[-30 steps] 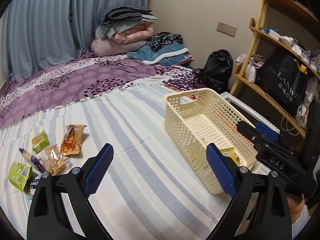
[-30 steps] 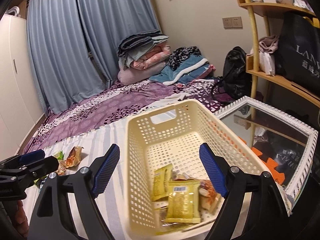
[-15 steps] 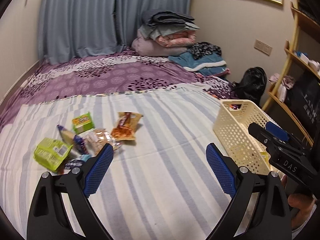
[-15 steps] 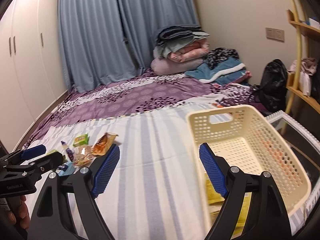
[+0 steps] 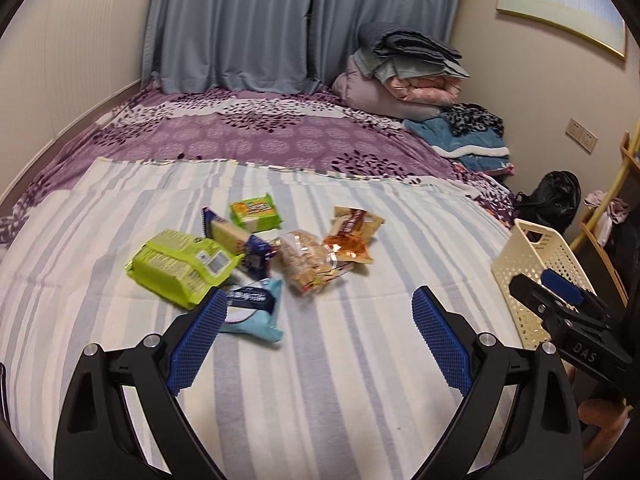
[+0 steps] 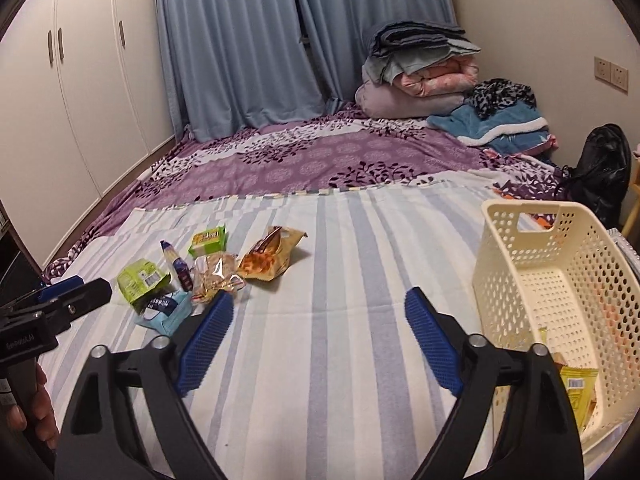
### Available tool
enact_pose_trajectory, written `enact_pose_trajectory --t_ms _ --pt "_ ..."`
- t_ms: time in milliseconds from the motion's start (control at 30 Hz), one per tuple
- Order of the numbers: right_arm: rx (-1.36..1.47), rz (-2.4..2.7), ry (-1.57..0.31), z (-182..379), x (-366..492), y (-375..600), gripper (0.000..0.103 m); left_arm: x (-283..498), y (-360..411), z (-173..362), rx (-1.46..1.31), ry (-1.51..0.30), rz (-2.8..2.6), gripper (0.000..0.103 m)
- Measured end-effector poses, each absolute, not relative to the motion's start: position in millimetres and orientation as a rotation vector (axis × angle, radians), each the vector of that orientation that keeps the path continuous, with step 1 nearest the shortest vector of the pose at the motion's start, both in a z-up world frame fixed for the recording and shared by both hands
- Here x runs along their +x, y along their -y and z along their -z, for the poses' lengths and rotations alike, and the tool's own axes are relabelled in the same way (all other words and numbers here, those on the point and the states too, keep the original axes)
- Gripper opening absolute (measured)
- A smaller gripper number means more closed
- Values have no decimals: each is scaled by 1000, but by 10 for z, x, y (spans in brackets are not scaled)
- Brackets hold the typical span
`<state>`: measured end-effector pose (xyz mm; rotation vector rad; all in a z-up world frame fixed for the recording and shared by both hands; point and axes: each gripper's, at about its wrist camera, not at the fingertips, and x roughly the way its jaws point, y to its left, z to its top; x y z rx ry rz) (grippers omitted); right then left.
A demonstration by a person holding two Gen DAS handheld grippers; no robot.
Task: Organize snacks
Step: 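Withdraw both open tools from the basket back toward the snacks, then grasp the green seaweed-cracker bag with the left tool while the right tool grasps the clear cookie bag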
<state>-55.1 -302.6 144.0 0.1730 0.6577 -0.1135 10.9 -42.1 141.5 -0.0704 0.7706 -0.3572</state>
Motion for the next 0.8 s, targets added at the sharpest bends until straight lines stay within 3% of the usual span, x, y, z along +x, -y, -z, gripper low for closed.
enact_pose_trajectory --t_ms 67,800 --pt "155 109 -671 -1399 -538 2988 90 141 297 -1350 -86 -784 329 98" --pt "138 73 -778 -1098 -321 2891 90 1266 -625 -597 -326 -969 50 98"
